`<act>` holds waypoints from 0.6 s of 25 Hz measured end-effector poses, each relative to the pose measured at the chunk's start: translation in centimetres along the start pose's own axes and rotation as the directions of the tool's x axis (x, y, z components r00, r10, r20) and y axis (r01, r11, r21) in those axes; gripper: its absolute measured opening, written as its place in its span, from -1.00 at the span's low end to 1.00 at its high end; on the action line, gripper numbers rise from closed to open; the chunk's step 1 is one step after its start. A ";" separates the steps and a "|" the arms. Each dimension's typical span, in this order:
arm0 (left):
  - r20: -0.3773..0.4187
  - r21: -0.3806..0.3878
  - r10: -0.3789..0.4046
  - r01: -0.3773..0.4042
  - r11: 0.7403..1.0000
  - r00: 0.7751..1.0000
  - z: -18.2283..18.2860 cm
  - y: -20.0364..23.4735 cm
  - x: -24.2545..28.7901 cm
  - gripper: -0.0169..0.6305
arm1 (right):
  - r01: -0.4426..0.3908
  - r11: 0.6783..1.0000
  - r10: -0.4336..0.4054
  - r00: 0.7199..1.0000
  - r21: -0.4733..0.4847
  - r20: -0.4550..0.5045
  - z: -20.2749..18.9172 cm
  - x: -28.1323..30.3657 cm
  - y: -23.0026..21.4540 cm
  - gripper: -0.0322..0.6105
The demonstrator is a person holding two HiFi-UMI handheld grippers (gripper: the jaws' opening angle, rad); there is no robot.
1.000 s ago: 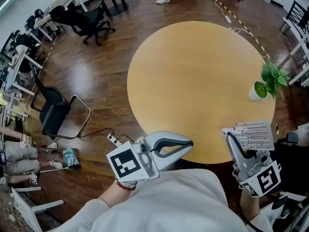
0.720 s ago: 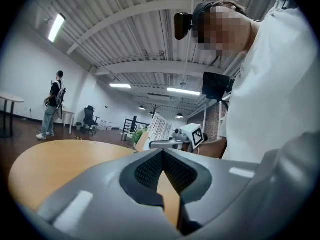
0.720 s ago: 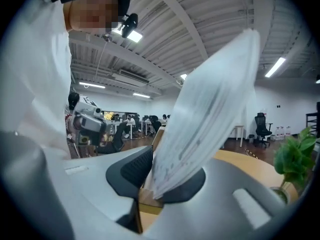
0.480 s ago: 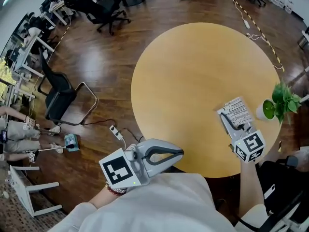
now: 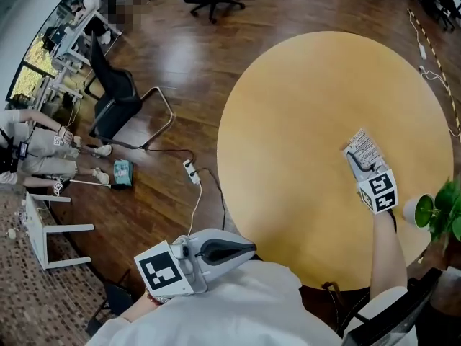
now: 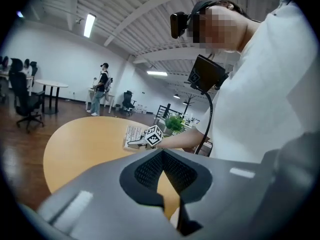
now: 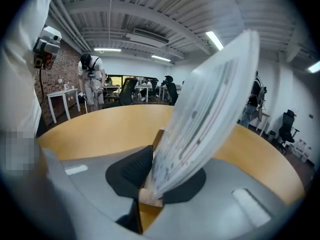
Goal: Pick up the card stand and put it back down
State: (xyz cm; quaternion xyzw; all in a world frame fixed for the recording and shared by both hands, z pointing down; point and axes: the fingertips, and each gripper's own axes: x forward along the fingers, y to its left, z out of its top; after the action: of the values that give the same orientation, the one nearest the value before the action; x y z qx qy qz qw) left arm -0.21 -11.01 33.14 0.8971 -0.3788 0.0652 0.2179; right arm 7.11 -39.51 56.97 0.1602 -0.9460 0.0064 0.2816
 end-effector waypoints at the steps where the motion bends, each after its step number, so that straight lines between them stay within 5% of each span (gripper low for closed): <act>1: -0.011 -0.022 0.023 -0.024 0.999 1.000 -0.1 0.6 -0.2 -0.96 | -0.013 1.000 0.013 1.000 -0.004 -0.003 -0.1 0.8 -0.4 -0.69; 12: -0.072 -0.128 0.072 -0.080 0.988 0.995 -2.7 3.5 1.1 -0.96 | -0.079 0.993 0.080 0.997 -0.090 0.008 -0.9 5.5 -1.9 -0.68; 15: -0.067 -0.159 0.047 -0.057 0.986 0.997 -3.1 3.5 1.3 -0.96 | -0.048 0.994 0.046 0.999 -0.096 -0.029 -1.2 5.6 -2.6 -0.26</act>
State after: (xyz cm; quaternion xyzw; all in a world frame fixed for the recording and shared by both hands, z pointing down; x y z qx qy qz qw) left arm -1.67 -12.65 37.46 0.8639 -0.3991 0.0685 0.2994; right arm 4.13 -43.55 60.73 0.1240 -0.9449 -0.0307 0.3014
